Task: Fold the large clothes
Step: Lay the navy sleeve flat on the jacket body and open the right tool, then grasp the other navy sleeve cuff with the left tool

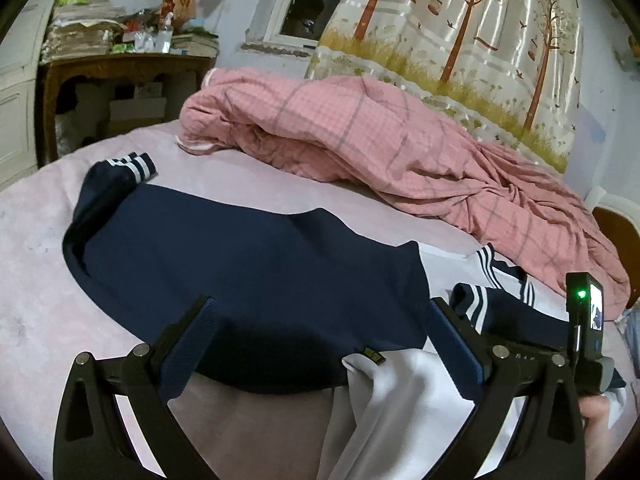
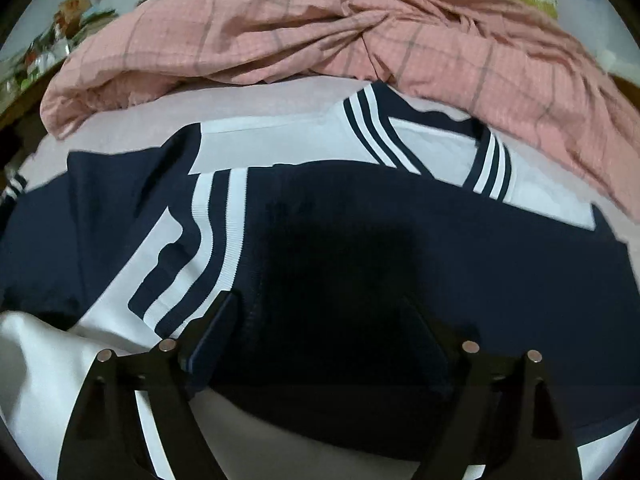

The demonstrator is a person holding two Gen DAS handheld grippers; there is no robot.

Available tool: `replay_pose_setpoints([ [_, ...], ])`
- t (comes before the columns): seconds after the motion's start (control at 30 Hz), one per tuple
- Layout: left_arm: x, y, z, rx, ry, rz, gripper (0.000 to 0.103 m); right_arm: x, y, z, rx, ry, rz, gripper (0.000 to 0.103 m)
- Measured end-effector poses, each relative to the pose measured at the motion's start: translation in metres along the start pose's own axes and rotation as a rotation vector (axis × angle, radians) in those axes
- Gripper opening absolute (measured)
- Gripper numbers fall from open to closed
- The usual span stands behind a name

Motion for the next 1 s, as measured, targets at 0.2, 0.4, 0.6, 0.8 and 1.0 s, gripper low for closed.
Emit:
replay_pose_setpoints([
  [0.2,-0.008,-0.025,-0.043,0.150,0.128,-0.149,0.102,-0.034,0.014,-0.006,0.058,0.072,0.008,0.085],
  [0.4,0.016,-0.090,-0.092,0.247,0.270,-0.446,0.102,-0.070,0.022,-0.018,0.022,0.153,0.021,0.085],
  [0.6,0.077,-0.156,-0.089,0.251,0.131,-0.498,0.101,-0.087,0.016,-0.019,-0.015,0.178,0.016,0.085],
  [0.8,0.099,-0.191,-0.080,0.109,0.011,-0.438,0.074,-0.075,0.003,-0.013,-0.054,0.145,0.026,0.085],
  [1.0,0.120,-0.206,-0.073,0.065,-0.117,-0.541,0.013,-0.051,0.004,-0.009,-0.043,0.078,0.048,0.085],
])
Point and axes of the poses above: each gripper's, at about its wrist camera, not at the fingertips, and x roughly the way its jaws point, y to its right, z to its underside, the point moved 2 cm from there along x, roughly the way its jaws point, and after that the axes turned 3 degrees about y, right-handed, at the moved point
